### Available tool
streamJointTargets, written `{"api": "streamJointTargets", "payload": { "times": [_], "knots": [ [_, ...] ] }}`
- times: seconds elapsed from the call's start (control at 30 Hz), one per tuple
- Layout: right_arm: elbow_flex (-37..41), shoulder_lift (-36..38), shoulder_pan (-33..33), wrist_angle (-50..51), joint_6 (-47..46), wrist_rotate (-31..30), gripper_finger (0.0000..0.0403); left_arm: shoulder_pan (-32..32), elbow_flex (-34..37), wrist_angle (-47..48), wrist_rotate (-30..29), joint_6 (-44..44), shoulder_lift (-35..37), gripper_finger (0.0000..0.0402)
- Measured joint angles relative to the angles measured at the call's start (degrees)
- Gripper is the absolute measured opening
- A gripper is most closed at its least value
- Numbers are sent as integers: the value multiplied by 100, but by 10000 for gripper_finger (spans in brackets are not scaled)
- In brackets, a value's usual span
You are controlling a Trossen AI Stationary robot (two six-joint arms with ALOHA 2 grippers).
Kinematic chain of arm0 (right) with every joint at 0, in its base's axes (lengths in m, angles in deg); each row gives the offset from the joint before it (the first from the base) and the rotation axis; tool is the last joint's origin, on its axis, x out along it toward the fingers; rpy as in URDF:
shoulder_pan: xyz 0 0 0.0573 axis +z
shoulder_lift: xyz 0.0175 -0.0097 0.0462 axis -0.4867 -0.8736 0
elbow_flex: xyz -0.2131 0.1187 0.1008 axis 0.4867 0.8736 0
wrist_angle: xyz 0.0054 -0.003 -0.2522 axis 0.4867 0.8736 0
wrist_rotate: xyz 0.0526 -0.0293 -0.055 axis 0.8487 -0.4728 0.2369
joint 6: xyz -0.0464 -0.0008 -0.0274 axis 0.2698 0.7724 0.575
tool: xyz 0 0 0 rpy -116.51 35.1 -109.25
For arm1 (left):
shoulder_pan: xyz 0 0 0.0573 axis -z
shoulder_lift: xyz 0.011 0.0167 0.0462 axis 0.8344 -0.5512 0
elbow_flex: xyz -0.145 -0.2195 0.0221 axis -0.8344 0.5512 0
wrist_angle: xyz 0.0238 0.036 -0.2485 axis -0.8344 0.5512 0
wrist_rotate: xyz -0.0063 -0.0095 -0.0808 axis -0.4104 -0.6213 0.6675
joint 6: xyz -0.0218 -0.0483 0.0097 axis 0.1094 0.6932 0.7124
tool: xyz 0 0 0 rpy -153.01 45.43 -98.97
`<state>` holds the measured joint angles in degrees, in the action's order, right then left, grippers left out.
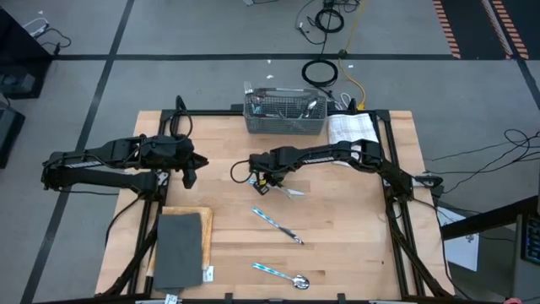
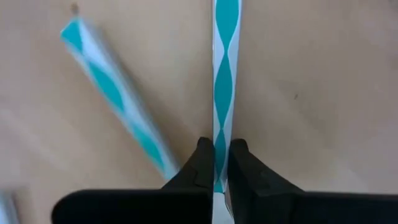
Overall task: Sort silverware
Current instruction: Put the knife into the silverware basket
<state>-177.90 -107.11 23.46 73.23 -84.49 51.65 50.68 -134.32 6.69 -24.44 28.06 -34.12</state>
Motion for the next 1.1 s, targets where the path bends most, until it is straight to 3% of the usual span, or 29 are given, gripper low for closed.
{"api": "streamJointTargets", "payload": {
  "times": [0.2, 0.33, 0.5, 0.77, 0.87, 1.1],
  "knots": [
    [44, 809, 58, 229, 204, 187, 2, 0, 0, 4, -23, -43, 0, 63],
    [23, 1539, 23, 458, 445, -193, 1, 0, 0, 7, -34, -43, 0, 63],
    [21, 2474, -99, 1268, 950, -1042, 1, 0, 0, 63, -59, -43, 0, 63],
    [-152, 3348, -722, 2815, 2043, -3408, 0, 1, 0, 150, -177, -35, 0, 63],
    [-357, 3294, -919, 2933, 3210, -4237, 0, 0, 0, 146, -265, -34, 0, 63],
    [-397, 2737, -989, 2292, 6972, -6293, 0, 0, 0, 135, -573, -1, 0, 63]
  ]
}}
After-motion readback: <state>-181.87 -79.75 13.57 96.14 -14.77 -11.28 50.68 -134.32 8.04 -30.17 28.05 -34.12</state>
